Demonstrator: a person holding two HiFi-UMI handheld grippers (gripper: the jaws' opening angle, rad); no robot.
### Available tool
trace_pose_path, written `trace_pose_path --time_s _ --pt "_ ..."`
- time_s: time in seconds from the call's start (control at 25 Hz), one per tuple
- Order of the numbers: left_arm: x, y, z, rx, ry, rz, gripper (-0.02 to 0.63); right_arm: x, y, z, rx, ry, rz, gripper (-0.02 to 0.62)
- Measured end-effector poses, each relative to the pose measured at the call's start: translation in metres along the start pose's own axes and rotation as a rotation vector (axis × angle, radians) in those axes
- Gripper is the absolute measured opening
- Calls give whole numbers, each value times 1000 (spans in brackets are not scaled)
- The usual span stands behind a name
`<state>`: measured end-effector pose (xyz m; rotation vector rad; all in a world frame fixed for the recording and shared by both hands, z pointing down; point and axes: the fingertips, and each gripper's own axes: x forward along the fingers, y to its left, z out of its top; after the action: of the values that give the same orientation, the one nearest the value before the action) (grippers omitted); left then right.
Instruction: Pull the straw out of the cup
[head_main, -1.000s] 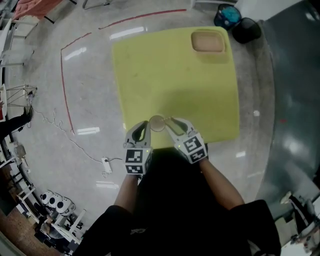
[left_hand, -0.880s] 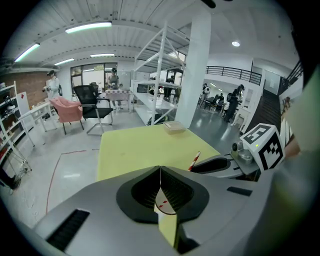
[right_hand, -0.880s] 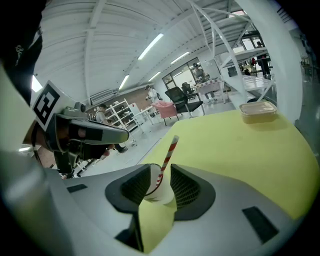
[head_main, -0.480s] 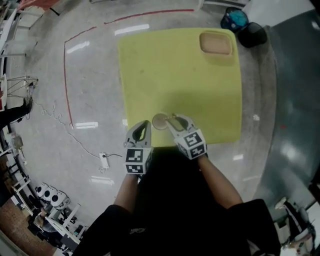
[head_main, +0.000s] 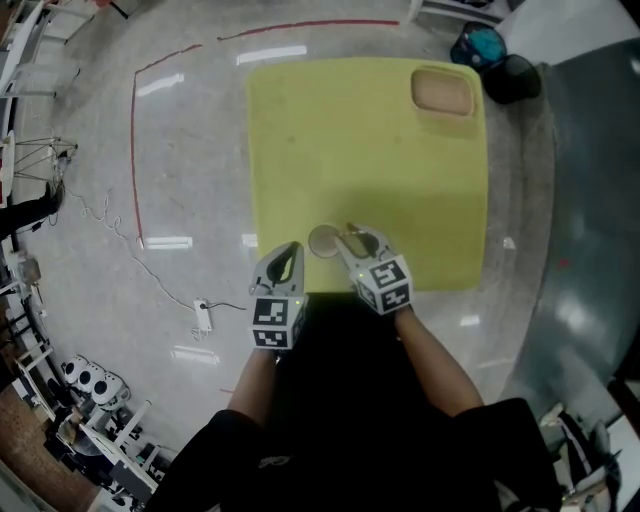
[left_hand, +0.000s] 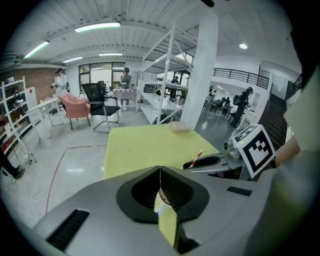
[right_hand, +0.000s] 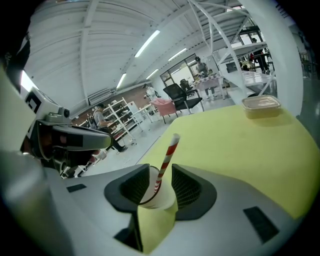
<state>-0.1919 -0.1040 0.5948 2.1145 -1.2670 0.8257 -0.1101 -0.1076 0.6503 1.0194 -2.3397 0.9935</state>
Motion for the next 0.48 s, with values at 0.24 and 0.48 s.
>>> trace_pose_path --time_s 0.24,0.48 --pt "-3 7 5 8 -9 -6 44 7 4 -3 43 -5 -9 138" --pt "0 3 5 5 -13 -6 43 4 -6 -6 77 -1 -31 138"
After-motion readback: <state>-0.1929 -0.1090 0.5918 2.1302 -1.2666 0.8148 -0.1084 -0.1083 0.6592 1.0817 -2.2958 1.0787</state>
